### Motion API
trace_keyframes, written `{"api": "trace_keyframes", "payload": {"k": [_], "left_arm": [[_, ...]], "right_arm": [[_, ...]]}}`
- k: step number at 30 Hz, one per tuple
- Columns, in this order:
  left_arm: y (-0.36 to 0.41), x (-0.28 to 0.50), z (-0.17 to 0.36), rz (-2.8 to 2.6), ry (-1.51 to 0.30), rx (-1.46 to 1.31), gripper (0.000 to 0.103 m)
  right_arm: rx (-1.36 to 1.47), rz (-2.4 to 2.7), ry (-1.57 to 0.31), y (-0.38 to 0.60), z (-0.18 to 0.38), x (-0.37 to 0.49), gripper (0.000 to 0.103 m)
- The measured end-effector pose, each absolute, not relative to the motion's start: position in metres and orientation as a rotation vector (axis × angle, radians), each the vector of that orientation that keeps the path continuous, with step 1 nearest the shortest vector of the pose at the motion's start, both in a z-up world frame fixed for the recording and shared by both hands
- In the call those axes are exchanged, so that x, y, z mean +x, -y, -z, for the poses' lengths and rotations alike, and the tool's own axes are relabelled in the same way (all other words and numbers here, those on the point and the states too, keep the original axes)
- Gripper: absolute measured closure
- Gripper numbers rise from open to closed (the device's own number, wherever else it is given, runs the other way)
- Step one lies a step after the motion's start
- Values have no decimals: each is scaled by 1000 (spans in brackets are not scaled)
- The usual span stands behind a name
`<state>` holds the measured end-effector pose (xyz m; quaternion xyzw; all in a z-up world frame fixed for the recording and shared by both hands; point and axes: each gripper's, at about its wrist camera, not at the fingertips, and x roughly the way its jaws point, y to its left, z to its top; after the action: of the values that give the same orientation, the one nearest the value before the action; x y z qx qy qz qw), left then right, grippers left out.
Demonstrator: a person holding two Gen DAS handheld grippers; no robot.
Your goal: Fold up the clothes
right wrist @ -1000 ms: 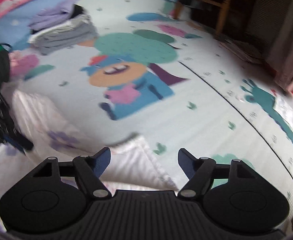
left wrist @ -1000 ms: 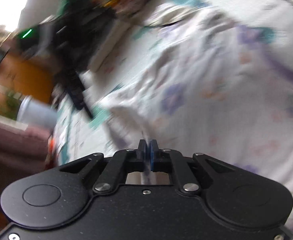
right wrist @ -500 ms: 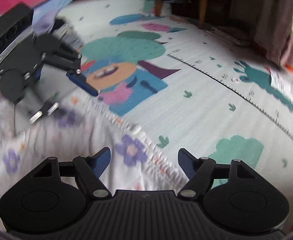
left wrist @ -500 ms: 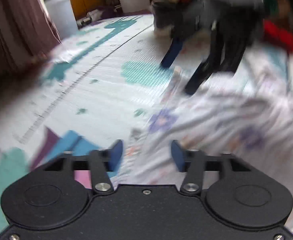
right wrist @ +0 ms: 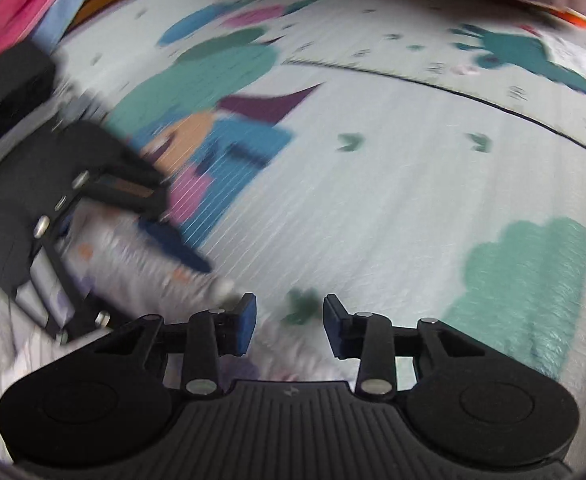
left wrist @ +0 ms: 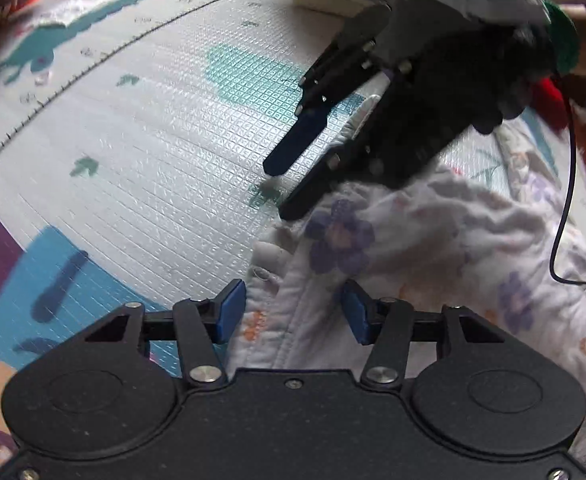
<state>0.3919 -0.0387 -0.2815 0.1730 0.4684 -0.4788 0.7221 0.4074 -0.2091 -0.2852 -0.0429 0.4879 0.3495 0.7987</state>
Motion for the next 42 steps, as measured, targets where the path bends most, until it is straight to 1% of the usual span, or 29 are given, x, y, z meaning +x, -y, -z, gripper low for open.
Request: {"api": "trace_keyframes", "payload": {"k": [1, 3, 6, 7, 9, 10, 12, 14, 16, 19, 21, 22, 24, 25, 27, 30, 35, 36, 37, 38, 39, 40, 42], "left_arm": [[38, 394, 282, 1057, -1043, 366, 57], [35, 396, 282, 1029, -1050, 335, 80], [36, 384, 279, 1019, -1013, 373, 88], [37, 377, 278, 1018, -995, 395, 89], [36, 361, 270, 1028, -902, 447, 96], [35, 350, 264, 1059, -836, 466, 97], [34, 332, 254, 1104, -765, 498, 100], [36, 320, 251, 1123, -725, 550, 100], [42, 316, 257, 1111, -719, 628, 101], [48, 323, 270, 1054, -723, 657, 101], [50, 322, 271, 1048, -706, 660, 100], [50, 320, 272, 1046, -697, 660, 100], [40, 327, 266, 1029, -731, 572, 97], [35, 330, 263, 1019, -751, 524, 94], [23, 341, 258, 984, -779, 439, 68], [21, 357, 261, 981, -820, 412, 64], [36, 369, 271, 1069, -894, 465, 65], [39, 369, 274, 1081, -900, 489, 72], [38, 369, 274, 1089, -902, 486, 74], [37, 369, 274, 1096, -902, 477, 82], [36, 366, 273, 1097, -886, 486, 86], [35, 362, 272, 1090, -867, 498, 88], [36, 345, 268, 1077, -804, 571, 93]], "right_arm": [[-93, -752, -1052, 206, 286, 409, 64], [-91, -767, -1057, 202, 286, 412, 64], [-141, -786, -1059, 199, 283, 409, 64], [-154, -788, -1058, 199, 283, 407, 64], [-164, -787, -1053, 202, 284, 404, 67], [-151, -784, -1051, 203, 284, 405, 67], [-140, -785, -1052, 202, 284, 407, 66], [-122, -799, -1056, 201, 285, 410, 64], [-77, -809, -1060, 201, 287, 414, 64], [-14, -821, -1083, 205, 289, 422, 64], [20, -793, -1071, 211, 287, 423, 66], [38, -774, -1062, 214, 286, 423, 66], [94, -728, -1038, 227, 284, 422, 64], [106, -717, -1023, 234, 281, 421, 64], [52, -740, -1017, 238, 276, 418, 64], [-64, -802, -1031, 228, 272, 416, 66], [-324, -930, -1068, 187, 282, 412, 66], [-384, -960, -1059, 181, 283, 410, 66], [-408, -976, -1060, 179, 282, 411, 66], [-403, -983, -1074, 179, 282, 415, 68], [-398, -990, -1087, 180, 281, 419, 69], [-392, -994, -1096, 180, 281, 422, 72], [-380, -1003, -1096, 181, 282, 423, 72]]}}
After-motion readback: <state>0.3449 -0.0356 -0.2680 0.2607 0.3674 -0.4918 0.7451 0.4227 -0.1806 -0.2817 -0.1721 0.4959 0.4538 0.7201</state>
